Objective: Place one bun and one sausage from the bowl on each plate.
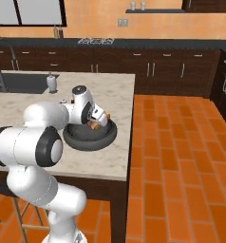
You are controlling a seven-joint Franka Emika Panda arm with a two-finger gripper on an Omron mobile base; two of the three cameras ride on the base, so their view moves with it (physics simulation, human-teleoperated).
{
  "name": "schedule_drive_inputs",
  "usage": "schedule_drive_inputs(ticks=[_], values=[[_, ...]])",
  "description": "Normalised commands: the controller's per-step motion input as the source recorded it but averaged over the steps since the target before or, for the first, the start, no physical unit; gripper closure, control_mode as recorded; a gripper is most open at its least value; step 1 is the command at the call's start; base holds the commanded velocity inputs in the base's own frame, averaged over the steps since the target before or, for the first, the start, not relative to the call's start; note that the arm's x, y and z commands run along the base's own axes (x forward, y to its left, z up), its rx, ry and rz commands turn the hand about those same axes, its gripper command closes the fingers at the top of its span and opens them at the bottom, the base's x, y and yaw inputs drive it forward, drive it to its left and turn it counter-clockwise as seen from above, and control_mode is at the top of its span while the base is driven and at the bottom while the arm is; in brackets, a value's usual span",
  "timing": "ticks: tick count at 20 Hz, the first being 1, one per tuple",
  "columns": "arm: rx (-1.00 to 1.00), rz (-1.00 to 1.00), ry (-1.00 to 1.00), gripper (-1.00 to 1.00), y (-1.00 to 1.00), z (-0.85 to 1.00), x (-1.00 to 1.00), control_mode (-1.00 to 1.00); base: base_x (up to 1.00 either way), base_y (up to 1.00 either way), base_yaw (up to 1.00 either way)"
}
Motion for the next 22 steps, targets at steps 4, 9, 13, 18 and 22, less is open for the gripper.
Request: schedule_drive_inputs(ticks=[4,9,13,18,22], values=[[0.0,-0.03,0.03,-1.0,-0.01,-0.14,0.32,-1.0,0.0,0.0,0.0],[0.0,0.0,0.01,-1.0,0.0,-0.27,0.29,-1.0,0.0,0.0,0.0],[0.0,0.0,0.0,-1.0,0.0,-0.31,0.32,-1.0,0.0,0.0,0.0],[0.0,0.0,0.0,-1.0,-0.08,-0.23,0.24,-1.0,0.0,0.0,0.0],[0.0,0.0,0.0,-1.0,-0.04,-0.18,0.23,-1.0,0.0,0.0,0.0]])
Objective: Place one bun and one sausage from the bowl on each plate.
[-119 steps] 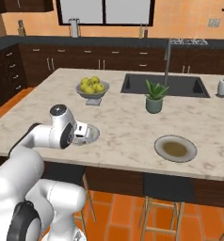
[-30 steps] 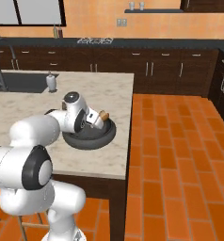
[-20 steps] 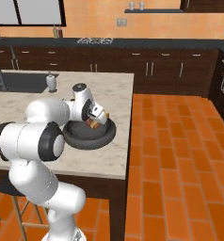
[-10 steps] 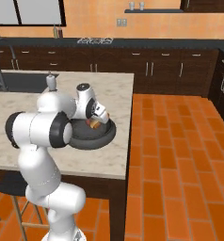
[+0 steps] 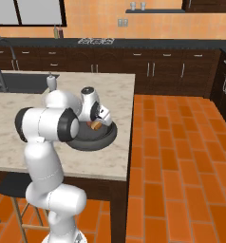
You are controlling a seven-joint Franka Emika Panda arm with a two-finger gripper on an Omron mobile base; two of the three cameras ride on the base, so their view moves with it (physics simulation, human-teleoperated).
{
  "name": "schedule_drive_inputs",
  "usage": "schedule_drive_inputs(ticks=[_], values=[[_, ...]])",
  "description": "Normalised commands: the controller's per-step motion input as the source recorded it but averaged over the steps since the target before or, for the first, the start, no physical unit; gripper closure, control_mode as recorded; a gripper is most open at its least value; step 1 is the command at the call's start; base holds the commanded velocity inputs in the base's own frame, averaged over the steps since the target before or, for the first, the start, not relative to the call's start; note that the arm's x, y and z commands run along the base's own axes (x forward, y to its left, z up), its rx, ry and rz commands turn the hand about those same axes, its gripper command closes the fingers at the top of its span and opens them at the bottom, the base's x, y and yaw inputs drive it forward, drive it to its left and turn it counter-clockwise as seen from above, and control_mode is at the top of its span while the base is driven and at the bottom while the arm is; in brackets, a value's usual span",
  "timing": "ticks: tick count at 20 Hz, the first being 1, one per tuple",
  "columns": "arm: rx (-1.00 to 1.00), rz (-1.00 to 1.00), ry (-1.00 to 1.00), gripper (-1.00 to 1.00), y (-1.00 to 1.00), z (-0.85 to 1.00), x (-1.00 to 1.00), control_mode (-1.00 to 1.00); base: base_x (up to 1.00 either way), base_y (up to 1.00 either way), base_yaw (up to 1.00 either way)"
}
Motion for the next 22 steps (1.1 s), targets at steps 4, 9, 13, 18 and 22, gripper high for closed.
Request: schedule_drive_inputs(ticks=[4,9,13,18,22], values=[[0.0,0.0,0.01,-1.0,0.0,-0.17,0.25,-1.0,0.0,0.0,0.0],[0.0,0.0,0.0,1.0,0.0,-0.19,0.31,-1.0,0.0,0.0,0.0],[0.0,0.0,0.0,1.0,0.0,-0.14,0.22,-1.0,0.0,0.0,0.0],[0.03,0.0,0.0,1.0,0.0,0.49,-0.65,-1.0,0.0,0.0,0.0],[0.02,0.03,0.0,1.0,0.0,0.57,-1.0,-1.0,0.0,0.0,0.0]])
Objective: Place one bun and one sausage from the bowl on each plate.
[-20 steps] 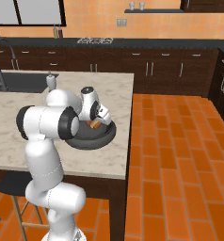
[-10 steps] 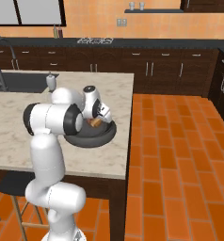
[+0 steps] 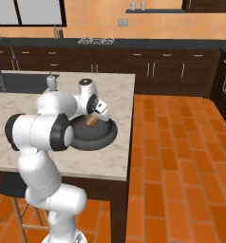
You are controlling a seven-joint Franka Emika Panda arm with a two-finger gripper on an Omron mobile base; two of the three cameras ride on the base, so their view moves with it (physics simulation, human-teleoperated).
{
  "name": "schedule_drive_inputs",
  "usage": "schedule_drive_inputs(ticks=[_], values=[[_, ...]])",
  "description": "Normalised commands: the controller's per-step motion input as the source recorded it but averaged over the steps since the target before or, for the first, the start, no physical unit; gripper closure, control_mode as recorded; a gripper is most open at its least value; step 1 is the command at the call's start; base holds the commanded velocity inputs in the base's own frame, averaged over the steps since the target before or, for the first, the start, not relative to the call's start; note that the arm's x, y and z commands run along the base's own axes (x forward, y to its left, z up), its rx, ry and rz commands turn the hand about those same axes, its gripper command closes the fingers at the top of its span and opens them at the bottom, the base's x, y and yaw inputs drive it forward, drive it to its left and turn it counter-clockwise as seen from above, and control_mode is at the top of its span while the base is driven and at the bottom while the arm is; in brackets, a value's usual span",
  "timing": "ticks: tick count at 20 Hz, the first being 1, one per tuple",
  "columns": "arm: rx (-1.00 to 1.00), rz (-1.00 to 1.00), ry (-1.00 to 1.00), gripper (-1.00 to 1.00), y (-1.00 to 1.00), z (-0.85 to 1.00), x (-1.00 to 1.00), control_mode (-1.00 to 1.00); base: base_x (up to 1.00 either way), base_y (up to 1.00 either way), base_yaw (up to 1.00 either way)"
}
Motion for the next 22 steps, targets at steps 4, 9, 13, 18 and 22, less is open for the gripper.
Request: schedule_drive_inputs(ticks=[4,9,13,18,22], values=[[0.0,0.1,-0.01,1.0,0.17,0.2,-0.89,-1.0,0.0,0.0,0.0],[0.0,0.19,0.0,1.0,0.27,0.01,-0.51,-1.0,0.0,0.0,0.0],[0.0,0.04,0.0,1.0,0.07,0.0,-0.08,1.0,-0.44,0.22,0.14],[0.0,0.0,0.0,1.0,0.0,0.0,0.0,1.0,-0.47,0.74,0.21],[0.0,0.0,0.0,1.0,0.0,0.0,0.0,1.0,-0.08,1.0,0.1]])
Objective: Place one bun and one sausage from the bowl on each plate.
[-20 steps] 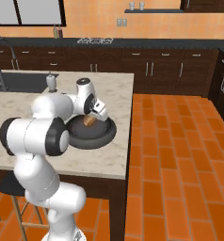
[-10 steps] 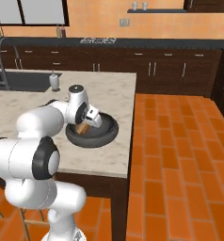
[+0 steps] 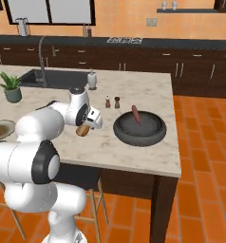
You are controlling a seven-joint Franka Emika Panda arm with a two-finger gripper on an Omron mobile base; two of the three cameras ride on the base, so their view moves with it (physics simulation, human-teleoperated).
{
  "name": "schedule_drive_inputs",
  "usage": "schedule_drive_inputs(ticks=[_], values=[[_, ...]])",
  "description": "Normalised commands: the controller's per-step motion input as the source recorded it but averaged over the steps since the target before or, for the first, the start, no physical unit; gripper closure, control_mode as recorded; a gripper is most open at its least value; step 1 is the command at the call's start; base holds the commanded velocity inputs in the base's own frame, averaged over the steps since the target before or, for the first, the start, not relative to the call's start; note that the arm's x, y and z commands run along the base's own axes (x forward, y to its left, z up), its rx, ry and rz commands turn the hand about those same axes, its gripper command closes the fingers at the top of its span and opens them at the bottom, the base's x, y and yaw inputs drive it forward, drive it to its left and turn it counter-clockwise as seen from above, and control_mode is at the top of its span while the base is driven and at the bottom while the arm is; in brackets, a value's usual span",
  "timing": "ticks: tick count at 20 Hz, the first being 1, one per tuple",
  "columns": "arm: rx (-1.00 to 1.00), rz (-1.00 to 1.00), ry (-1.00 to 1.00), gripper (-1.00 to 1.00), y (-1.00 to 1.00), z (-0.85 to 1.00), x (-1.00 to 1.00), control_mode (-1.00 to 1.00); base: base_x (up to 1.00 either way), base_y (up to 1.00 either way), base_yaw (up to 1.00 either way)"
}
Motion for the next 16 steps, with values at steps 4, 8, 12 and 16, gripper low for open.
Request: schedule_drive_inputs(ticks=[4,8,12,16], values=[[0.0,0.0,0.0,1.0,0.0,0.0,0.0,1.0,0.0,1.0,0.05],[0.0,0.0,0.0,1.0,0.0,0.0,0.0,1.0,0.0,1.0,0.03],[0.0,0.0,0.0,1.0,0.0,0.0,0.0,1.0,0.01,1.0,0.0],[0.0,0.0,0.0,1.0,0.0,0.0,0.0,1.0,0.13,1.0,0.0]])
